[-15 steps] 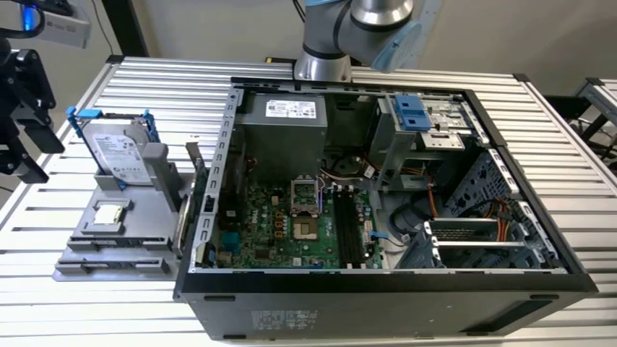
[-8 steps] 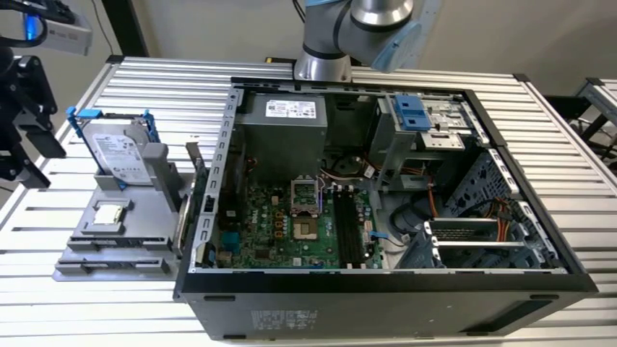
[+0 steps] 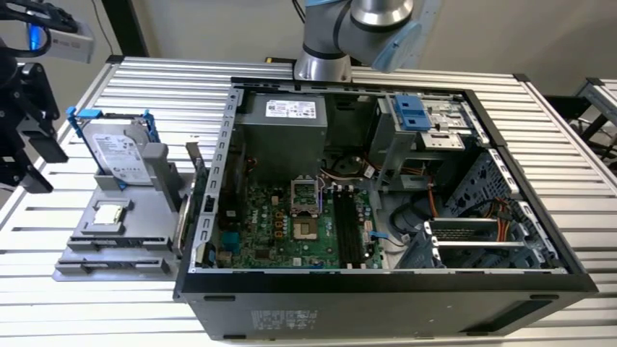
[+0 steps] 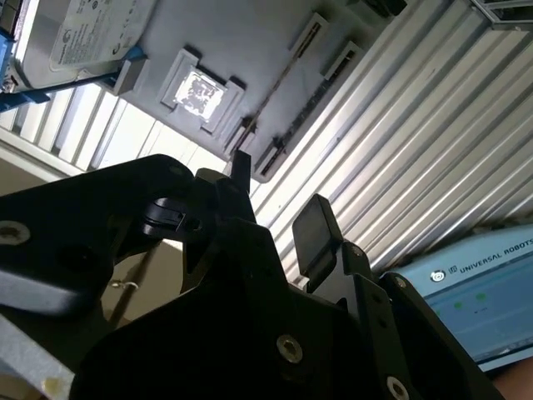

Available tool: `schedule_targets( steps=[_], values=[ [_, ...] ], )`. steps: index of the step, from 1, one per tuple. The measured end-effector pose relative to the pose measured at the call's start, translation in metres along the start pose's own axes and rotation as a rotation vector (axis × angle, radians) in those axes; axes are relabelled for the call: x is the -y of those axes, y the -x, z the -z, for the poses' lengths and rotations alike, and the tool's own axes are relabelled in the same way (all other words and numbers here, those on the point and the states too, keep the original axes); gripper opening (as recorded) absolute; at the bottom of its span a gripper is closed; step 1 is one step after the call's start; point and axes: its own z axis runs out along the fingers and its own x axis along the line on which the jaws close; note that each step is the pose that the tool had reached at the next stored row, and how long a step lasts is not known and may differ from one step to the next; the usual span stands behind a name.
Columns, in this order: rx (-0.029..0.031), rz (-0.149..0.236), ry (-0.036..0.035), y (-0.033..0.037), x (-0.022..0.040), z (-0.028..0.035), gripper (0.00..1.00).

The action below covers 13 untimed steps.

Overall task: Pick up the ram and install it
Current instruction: 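Pick up the ram and move it above insertion slot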

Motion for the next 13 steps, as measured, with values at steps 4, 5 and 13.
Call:
schedule_targets(
  steps=[4, 5, 13],
  values=[
    [-0.0001, 0.0, -0.0004, -0.0011, 0.0, -0.0029, 1.0],
    [-0.0001, 0.0, -0.0005, -0.0014, 0.0, -0.0036, 1.0],
    [-0.0001, 0.0, -0.0012, -0.0038, -0.0001, -0.0097, 1.0]
  ],
)
